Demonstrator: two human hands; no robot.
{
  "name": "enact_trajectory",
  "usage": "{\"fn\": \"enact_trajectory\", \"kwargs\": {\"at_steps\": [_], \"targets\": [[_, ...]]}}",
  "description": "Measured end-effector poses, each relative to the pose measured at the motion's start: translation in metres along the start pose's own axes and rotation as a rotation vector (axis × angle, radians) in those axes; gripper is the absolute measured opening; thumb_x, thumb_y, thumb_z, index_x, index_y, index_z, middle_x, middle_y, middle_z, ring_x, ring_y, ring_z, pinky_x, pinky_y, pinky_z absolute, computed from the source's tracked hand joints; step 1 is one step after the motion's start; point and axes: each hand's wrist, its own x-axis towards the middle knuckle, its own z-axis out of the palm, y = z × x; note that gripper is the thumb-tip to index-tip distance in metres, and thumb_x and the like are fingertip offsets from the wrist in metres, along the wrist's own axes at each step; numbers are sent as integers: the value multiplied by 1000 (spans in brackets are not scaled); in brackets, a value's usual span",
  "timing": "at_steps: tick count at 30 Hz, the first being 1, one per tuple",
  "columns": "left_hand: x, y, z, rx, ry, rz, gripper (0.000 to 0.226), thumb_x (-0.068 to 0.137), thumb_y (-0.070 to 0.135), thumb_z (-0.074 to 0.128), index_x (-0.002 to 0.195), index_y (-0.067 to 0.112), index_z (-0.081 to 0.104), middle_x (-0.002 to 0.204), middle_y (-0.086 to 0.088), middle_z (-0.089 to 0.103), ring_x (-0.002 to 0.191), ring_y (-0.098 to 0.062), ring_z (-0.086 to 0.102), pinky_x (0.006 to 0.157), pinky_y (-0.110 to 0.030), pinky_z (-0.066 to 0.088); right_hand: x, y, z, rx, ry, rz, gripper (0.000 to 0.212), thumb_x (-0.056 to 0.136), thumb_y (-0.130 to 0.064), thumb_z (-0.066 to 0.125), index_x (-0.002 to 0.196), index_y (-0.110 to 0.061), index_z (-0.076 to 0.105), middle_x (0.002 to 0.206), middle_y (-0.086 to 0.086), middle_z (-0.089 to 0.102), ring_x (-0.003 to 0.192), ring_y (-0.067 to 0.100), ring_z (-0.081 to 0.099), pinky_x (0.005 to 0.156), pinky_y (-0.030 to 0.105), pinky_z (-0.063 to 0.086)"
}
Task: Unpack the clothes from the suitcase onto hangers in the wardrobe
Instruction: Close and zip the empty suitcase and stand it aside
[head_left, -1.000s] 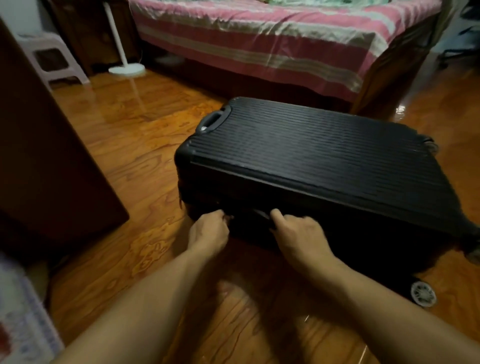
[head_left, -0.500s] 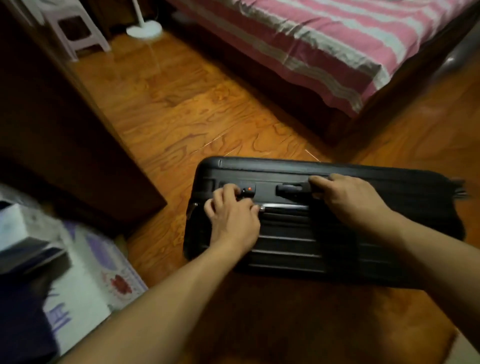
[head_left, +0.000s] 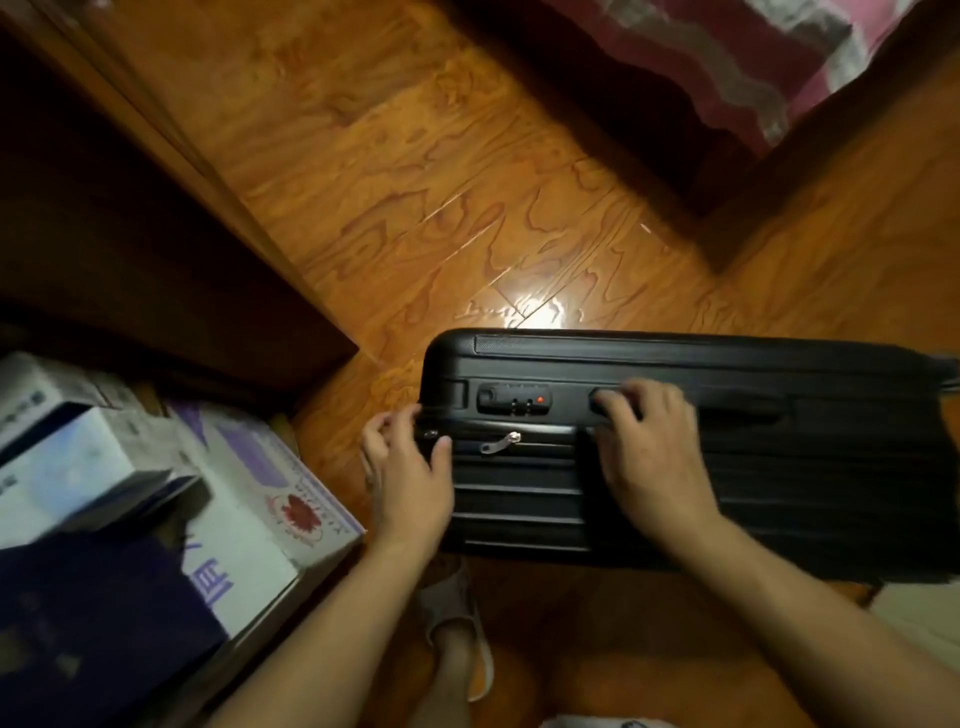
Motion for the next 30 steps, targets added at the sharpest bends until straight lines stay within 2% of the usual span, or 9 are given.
{"fn": "enact_trajectory", "kwargs": {"at_steps": [3, 5, 8, 13, 17, 22, 25, 28, 30], "targets": [[23, -14, -15, -235, -265, -257, 59, 100, 34, 60, 154, 29, 37, 149, -3, 48, 124, -13, 52, 97, -29, 48, -16, -57, 19, 340, -253, 191, 36, 87, -29, 73, 117, -15, 57, 109, 3, 53, 101, 24, 54, 86, 40, 50], [33, -14, -20, -210, -286, -253, 43, 98, 30, 64, 140, 21, 55, 124, -2, 63, 106, -13, 62, 75, -18, 46, -20, -79, 31, 390, -296, 289, 45, 87, -39, 72, 124, -21, 54, 112, -2, 52, 105, 19, 53, 91, 38, 48], [41, -7, -28, -164, -218, -223, 11, 96, 26, 67, 102, 20, 60, 91, 1, 65, 86, -15, 65, 64, -23, 42, -18, -87, 36, 224, -266, 238, 47, 86, -46, 69, 127, -27, 52, 107, -3, 49, 102, 20, 52, 88, 39, 47], [46, 2, -39, 72, -454, -92, 21, 105, 34, 51, 91, 25, 63, 89, 5, 66, 83, -11, 63, 66, -30, 44, -3, -77, 31, 148, -298, 43, 57, 86, -41, 69, 137, -28, 47, 112, 1, 47, 100, 23, 53, 79, 41, 52], [43, 17, -29, 424, -388, -1, 27, 104, 35, 45, 85, 25, 62, 84, 4, 64, 84, -19, 64, 69, -33, 44, 14, -61, 29, 128, -374, -116, 46, 91, -33, 65, 134, -29, 49, 111, 0, 44, 97, 21, 53, 67, 38, 52], [33, 47, -13, 521, -366, 36, 23, 102, 32, 41, 87, 24, 57, 97, -3, 67, 91, -26, 63, 80, -33, 47, 24, -40, 25, 148, -300, -192, 24, 96, -34, 59, 115, -19, 59, 104, 2, 51, 85, 23, 57, 57, 40, 50], [35, 46, -15, 504, -432, -70, 25, 98, 35, 42, 92, 24, 63, 95, -2, 67, 89, -26, 64, 86, -42, 54, 19, -34, 25, 157, -299, -230, 17, 98, -31, 55, 105, -17, 58, 99, 2, 54, 81, 26, 59, 57, 42, 50], [28, 45, -15, 285, -313, -222, 24, 100, 34, 47, 86, 21, 62, 87, -1, 66, 87, -26, 64, 83, -39, 53, 8, -31, 30, 295, -249, -84, 16, 96, -27, 53, 95, -13, 61, 90, 4, 57, 77, 29, 61, 62, 43, 51], [14, 53, -9, 349, -259, -148, 22, 102, 31, 48, 86, 21, 58, 84, 0, 63, 83, -25, 61, 75, -35, 48, 6, -36, 32, 421, -213, 140, 9, 92, -21, 60, 95, -14, 64, 90, 2, 63, 80, 23, 62, 70, 36, 51]]}}
